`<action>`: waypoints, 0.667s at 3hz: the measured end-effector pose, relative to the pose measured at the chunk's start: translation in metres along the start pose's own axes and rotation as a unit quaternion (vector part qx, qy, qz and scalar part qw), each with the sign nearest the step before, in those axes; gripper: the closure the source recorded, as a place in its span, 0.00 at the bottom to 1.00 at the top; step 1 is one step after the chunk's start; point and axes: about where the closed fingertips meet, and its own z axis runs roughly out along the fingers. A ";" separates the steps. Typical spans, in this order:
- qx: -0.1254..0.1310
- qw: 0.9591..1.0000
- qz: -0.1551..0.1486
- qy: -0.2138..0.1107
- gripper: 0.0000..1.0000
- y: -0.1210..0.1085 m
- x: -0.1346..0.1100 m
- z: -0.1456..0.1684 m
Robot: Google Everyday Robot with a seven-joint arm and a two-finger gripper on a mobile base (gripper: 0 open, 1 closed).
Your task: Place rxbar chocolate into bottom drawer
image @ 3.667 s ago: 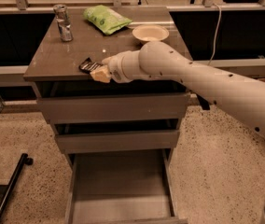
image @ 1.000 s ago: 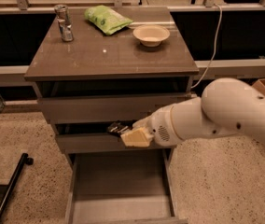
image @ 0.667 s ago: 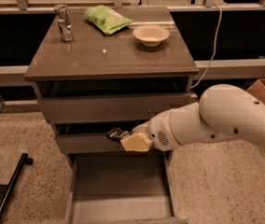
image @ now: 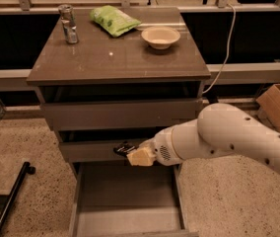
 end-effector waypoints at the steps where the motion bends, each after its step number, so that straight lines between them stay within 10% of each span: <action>1: -0.010 0.999 0.032 -0.001 1.00 -0.021 0.031 0.040; 2: -0.020 0.998 0.066 0.008 1.00 -0.043 0.071 0.087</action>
Offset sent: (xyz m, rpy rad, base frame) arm 0.0182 0.0035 -0.2080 0.0664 0.2050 -0.0995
